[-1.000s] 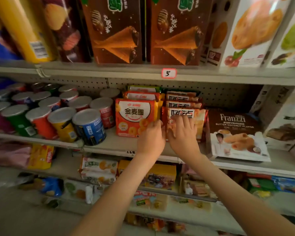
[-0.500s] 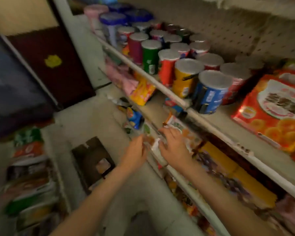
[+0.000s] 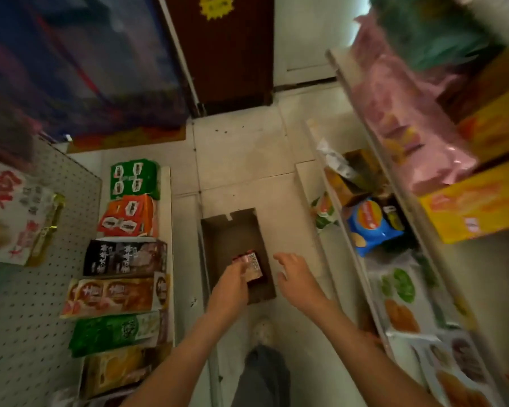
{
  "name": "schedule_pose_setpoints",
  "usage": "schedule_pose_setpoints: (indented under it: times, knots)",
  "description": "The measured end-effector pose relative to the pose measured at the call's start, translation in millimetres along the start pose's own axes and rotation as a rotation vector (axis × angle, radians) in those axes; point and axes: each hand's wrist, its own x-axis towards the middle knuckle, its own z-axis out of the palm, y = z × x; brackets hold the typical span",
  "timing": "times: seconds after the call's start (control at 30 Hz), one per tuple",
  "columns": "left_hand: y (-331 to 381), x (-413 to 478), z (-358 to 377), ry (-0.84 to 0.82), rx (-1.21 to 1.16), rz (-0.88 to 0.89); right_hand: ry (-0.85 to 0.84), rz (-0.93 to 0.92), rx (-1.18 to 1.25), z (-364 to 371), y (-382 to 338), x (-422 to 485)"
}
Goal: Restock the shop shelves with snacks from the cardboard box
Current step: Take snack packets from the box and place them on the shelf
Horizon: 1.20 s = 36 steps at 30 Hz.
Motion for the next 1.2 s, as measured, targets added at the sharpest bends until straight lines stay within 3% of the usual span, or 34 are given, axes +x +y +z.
schedule_pose_setpoints:
  times: [0.17,0.43,0.6,0.83,0.97,1.2]
  knots:
    - [-64,121,41,0.028,-0.202,-0.346,-0.118,0.23,0.169,70,48,114]
    - [-203,280,188,-0.024,-0.595,-0.804,-0.228,0.479,0.411,256,174,284]
    - [-257,365,262,-0.008,-0.714,-0.867,-0.198,0.623,0.373,356,234,375]
    - [-309,416,305,-0.004,-0.806,-0.918,-0.077,0.885,0.67,411,280,416]
    - [-306,416,309,-0.071,-0.93,-0.887,-0.117,0.889,0.742,419,276,413]
    - [-284,388,284,0.088,-0.931,-0.828,-0.058,0.779,0.649,395,242,393]
